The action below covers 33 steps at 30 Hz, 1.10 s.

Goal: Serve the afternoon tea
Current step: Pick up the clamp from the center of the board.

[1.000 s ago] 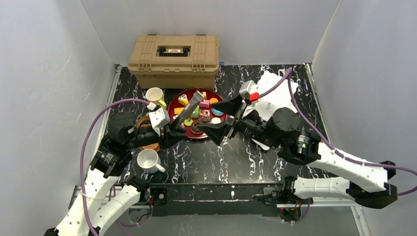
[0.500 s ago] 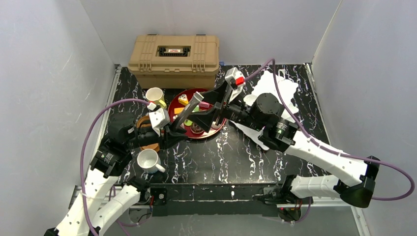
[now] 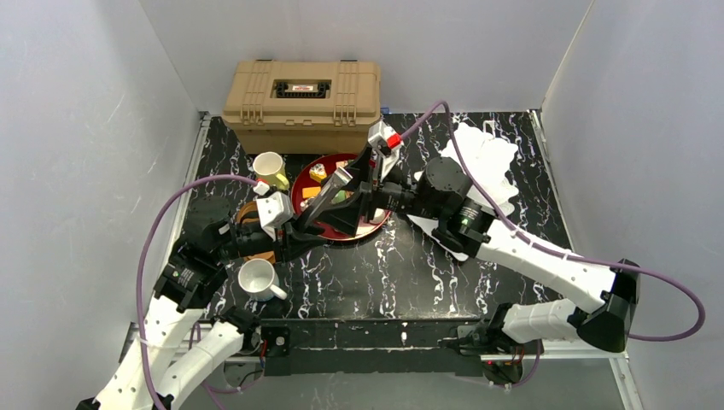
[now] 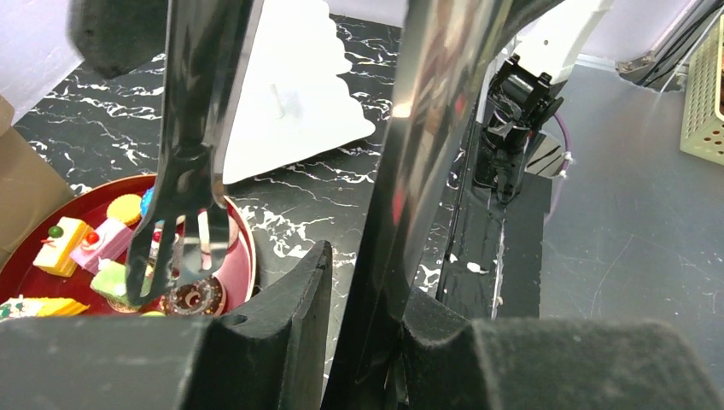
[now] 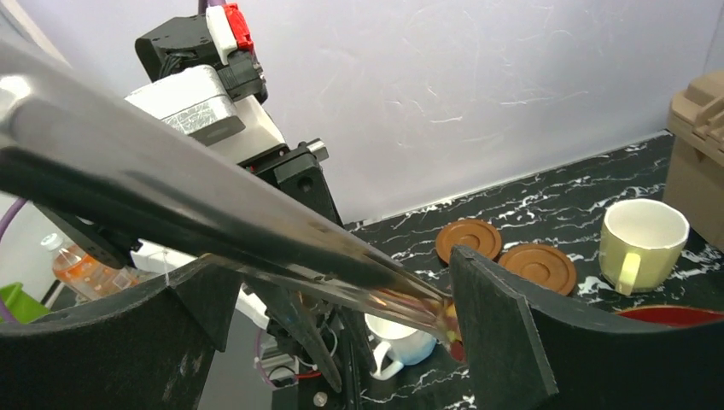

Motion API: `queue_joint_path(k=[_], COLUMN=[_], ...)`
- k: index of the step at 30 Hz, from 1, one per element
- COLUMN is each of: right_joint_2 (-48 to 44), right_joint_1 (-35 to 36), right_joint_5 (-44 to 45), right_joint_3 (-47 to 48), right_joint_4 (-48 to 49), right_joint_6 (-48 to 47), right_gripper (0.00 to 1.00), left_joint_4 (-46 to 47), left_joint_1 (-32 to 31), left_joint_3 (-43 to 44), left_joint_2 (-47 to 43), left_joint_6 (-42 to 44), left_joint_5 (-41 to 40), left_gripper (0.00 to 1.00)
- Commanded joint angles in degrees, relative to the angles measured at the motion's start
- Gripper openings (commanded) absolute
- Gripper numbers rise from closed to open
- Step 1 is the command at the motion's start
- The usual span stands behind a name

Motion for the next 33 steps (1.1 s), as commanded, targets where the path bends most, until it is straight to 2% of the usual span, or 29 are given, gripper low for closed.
queue_joint_path(k=[1, 7, 10, 15, 20, 26, 33], right_joint_2=[-6.1, -9.3, -8.4, -5.6, -3.6, -2.4, -2.9], right_joint_1=[0.7, 0.7, 0.7, 0.8, 3.4, 8.6, 12.9], right_joint_5=[0.5, 0.2, -2.4, -0.3, 5.8, 17.1, 27.3], right_joint_3=[0.3, -1.3, -2.1, -2.4, -2.5, 1.7, 2.0], right_joint_4=[-5.0, -7.3, -4.7, 1.1, 6.7, -3.6, -4.5], right_joint_6=[-3.1, -3.2, -1.3, 1.0, 1.9, -5.4, -9.2], right_gripper=[0.98, 0.98, 0.98, 0.98, 0.98, 0.98, 0.98], left_joint_4=[-0.2, 0.6, 0.6, 0.7, 0.6, 0.5, 0.8], left_joint_1=[0.2, 0.1, 0.1, 0.1, 0.2, 0.2, 0.2], left_joint_3=[1.4, 1.5, 1.7, 1.8, 1.6, 1.4, 1.2], left_joint_2=[-0.4, 0.0, 0.3, 0.3, 0.2, 0.2, 0.3], left_joint_6=[-0.2, -0.8, -1.0, -1.1, -0.4, 0.2, 0.4], left_joint_5=[-1.5, -1.4, -1.4, -1.8, -2.7, -3.0, -3.2], left_gripper=[0.08, 0.08, 0.07, 0.07, 0.06, 0.05, 0.05])
